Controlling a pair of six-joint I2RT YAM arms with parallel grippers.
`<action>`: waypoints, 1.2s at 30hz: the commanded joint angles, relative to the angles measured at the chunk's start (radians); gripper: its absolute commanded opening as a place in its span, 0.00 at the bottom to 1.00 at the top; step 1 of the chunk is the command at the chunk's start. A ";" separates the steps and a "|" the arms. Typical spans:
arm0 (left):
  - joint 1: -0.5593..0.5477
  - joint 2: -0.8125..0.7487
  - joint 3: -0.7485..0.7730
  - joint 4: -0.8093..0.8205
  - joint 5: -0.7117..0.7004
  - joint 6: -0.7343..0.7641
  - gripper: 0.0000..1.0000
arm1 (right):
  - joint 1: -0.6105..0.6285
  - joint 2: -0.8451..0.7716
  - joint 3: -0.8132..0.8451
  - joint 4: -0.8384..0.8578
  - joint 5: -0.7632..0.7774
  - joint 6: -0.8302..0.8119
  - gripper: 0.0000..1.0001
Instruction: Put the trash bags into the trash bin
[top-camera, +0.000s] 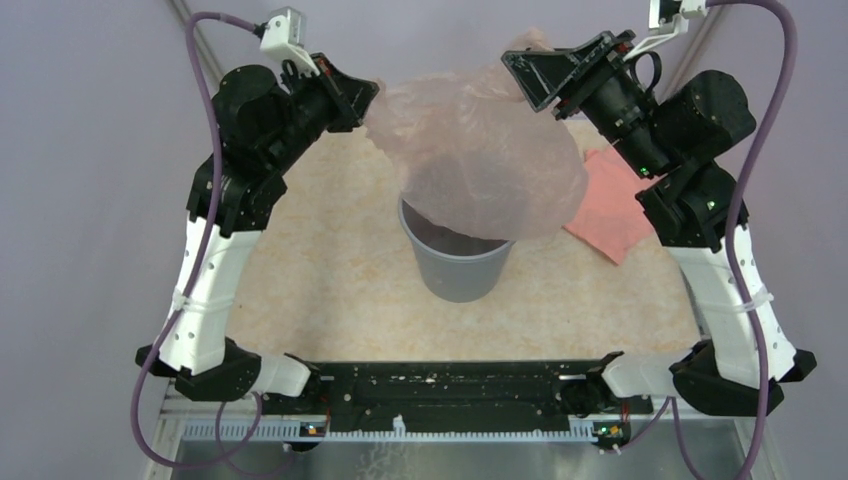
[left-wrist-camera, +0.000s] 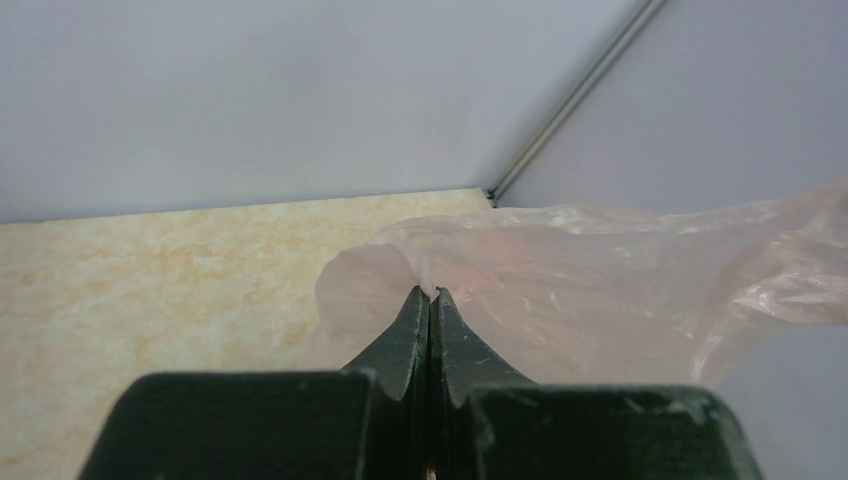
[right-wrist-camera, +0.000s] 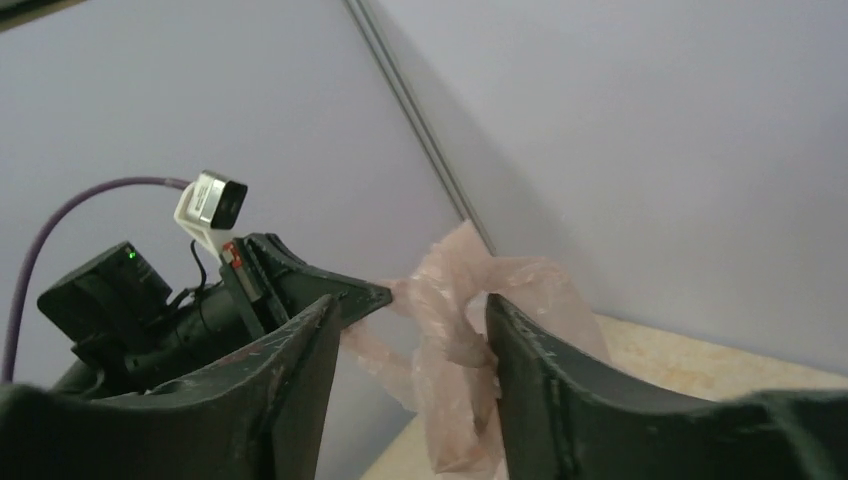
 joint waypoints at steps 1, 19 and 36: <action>0.025 0.004 0.030 0.021 -0.080 0.044 0.00 | 0.004 -0.054 0.004 -0.044 -0.051 0.000 0.67; 0.063 0.004 -0.012 0.004 -0.082 0.089 0.00 | 0.004 -0.252 -0.107 -0.409 0.165 -0.101 0.98; 0.062 -0.003 -0.042 0.014 0.001 0.092 0.00 | 0.004 -0.602 -0.688 -0.419 0.281 -0.041 0.98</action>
